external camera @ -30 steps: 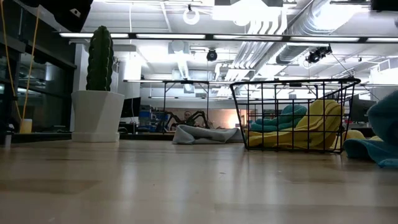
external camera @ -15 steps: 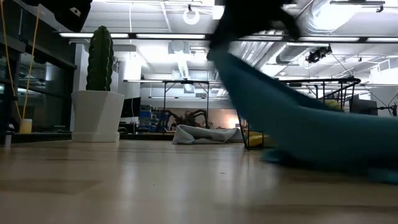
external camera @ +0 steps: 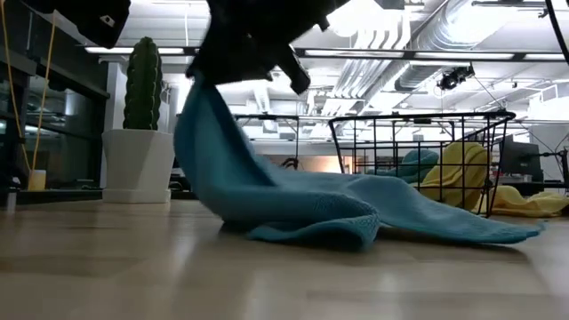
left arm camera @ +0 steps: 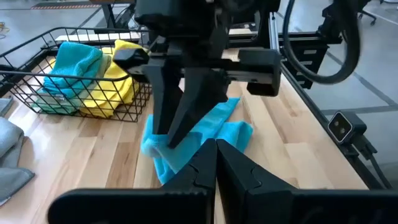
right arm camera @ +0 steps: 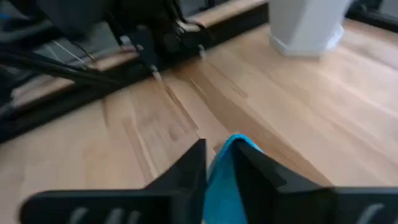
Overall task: Fold microfiber towels
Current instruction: Fold the blue microfiber towel
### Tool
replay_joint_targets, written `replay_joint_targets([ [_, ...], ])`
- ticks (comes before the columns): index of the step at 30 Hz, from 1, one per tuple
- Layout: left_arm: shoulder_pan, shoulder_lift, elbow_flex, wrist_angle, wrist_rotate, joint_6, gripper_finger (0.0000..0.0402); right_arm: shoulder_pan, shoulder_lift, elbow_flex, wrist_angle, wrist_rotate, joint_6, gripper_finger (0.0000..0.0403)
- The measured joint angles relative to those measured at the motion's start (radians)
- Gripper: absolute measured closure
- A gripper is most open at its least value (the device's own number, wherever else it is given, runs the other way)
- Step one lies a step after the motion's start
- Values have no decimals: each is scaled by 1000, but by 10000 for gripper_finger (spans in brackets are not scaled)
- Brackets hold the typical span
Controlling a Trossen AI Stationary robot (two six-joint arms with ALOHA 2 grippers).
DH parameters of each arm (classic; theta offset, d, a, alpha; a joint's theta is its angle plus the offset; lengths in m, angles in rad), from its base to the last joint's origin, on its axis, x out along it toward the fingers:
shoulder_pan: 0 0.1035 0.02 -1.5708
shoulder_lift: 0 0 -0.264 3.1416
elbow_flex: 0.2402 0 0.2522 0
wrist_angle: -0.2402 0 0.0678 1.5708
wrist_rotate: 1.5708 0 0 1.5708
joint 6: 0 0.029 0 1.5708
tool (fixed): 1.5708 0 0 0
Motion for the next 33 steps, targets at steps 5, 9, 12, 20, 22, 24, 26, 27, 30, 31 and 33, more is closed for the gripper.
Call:
replay_joint_targets([
  [5, 0, 0, 0, 0, 0, -1, 401, 3, 0, 0, 155, -2, -137, 260],
  [9, 0, 0, 0, 0, 0, -2, 401, 21, 0, 0, 244, 2, -265, 207],
  [12, 0, 0, 0, -3, 3, -2, 401, 30, -2, 0, 265, 1, -307, 183],
  [20, 0, 0, 0, -4, 3, -2, 401, -19, -1, 0, 15, -72, -56, 174],
  [22, 0, 0, 0, -4, 3, -2, 401, -33, -1, 0, -3, -98, -17, 173],
  [24, 0, 1, 0, -6, 2, -2, 401, -41, -1, 0, -2, -106, -12, 173],
  [26, 0, 14, 0, -7, -5, -2, 398, -43, -1, 0, 1, -104, -11, 173],
  [27, 0, 25, 0, -13, -10, -1, 395, -47, -1, 0, 2, -99, -11, 173],
  [30, 0, 73, 0, -50, -44, -36, 376, -47, -1, 0, -2, -91, -19, 173],
  [31, 0, 95, 0, -75, -55, -64, 366, -47, -1, 0, -4, -90, -18, 174],
  [33, 0, 148, 0, -142, -69, -140, 344, -47, -1, 0, -5, -90, -18, 174],
])
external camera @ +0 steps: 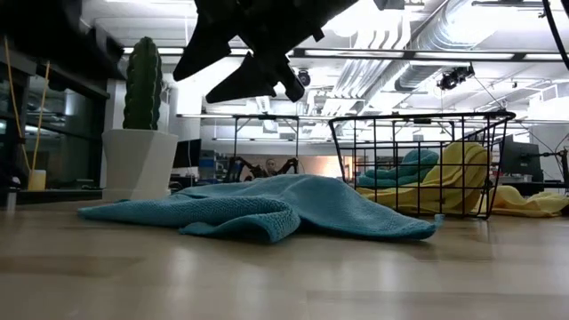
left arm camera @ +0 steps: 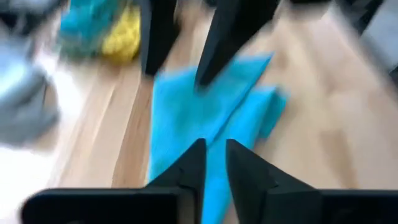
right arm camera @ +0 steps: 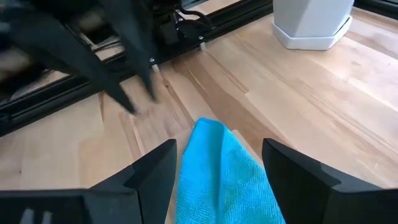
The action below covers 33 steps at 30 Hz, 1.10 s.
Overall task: Fold microfiber towels
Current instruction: Fold the blue microfiber towel
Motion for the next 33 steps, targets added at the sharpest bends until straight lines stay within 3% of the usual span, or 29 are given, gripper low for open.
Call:
replay_joint_targets([
  [6, 12, 177, -3, -202, -73, -220, 275, 0, 0, 0, -17, 1, 0, 174],
  [13, 121, 282, -91, -130, 112, -245, 249, 0, 0, 0, -46, 5, 0, 174],
  [21, 250, 266, -130, -92, 223, -243, 266, 0, 0, 0, -55, 4, 0, 174],
  [26, 307, 262, -173, 21, 343, -223, 286, 0, 0, 0, -76, -12, -1, 174],
  [33, 322, 263, -179, 12, 378, -222, 363, 30, 0, 46, -304, -118, -1, 174],
])
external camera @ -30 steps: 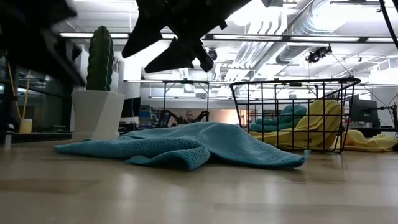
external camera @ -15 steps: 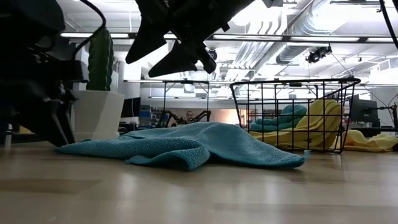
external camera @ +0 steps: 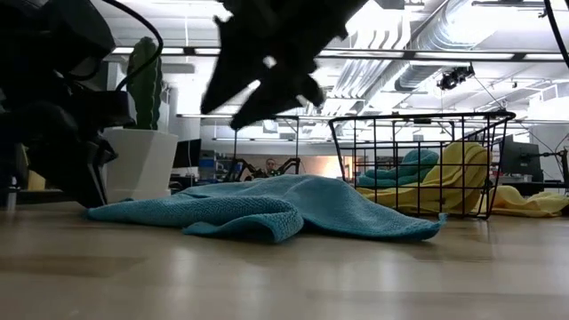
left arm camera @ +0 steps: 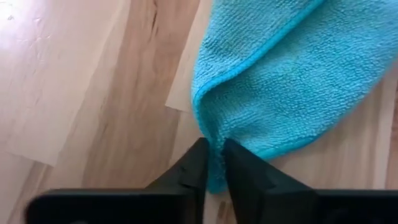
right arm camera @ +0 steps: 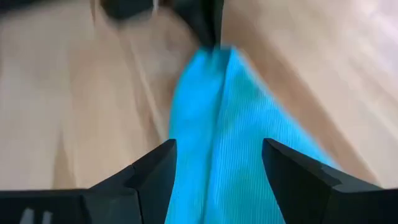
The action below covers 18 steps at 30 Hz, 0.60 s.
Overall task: Fold microfiber towels
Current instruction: Fold the blue microfiber towel
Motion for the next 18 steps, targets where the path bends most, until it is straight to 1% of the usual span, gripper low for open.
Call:
replay_joint_targets([
  [2, 0, 0, 0, 0, 12, -2, 390, 31, 0, 19, -100, -9, 9, 174],
  [3, 0, 0, 0, 0, 13, -2, 395, 51, 0, 29, -153, -21, 21, 174],
  [7, 0, -4, -1, -3, 19, -2, 396, 155, 0, 57, -383, -74, 116, 174],
  [10, 0, -3, -1, -1, 19, -2, 399, 242, 6, 54, -507, -86, 212, 180],
  [12, 0, -4, -2, 2, 19, -2, 399, 292, 23, 55, -541, -86, 242, 187],
  [14, 0, -3, 0, 1, 19, -3, 400, 330, 47, 54, -540, -81, 234, 196],
  [18, -1, -1, 12, -4, 20, -3, 401, 354, 97, 54, -530, -9, 200, 213],
])
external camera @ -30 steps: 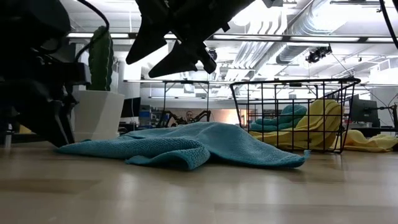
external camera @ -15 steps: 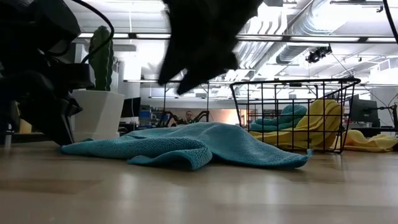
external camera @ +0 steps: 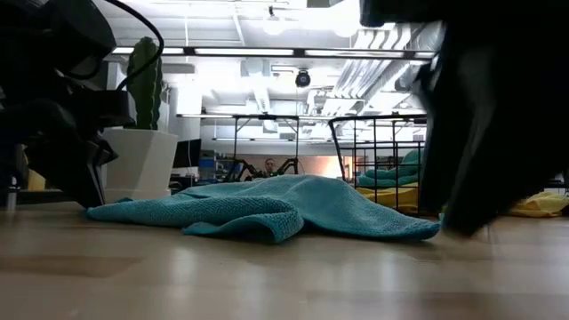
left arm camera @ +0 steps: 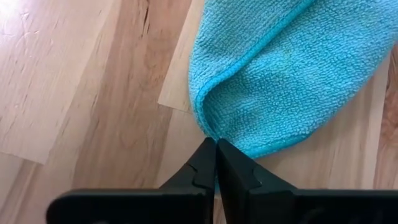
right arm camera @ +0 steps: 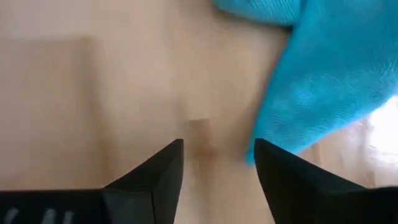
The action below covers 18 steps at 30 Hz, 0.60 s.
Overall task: Fold microfiber towels
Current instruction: Fold the blue microfiber towel
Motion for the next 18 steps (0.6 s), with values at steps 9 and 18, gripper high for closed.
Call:
replay_joint_targets([
  [9, -1, 1, 6, -2, -1, 0, 401, -57, 52, 4, -69, 49, 14, 249],
  [18, -1, 1, 7, -6, 0, 0, 402, -68, 54, 6, -125, -16, 43, 293],
])
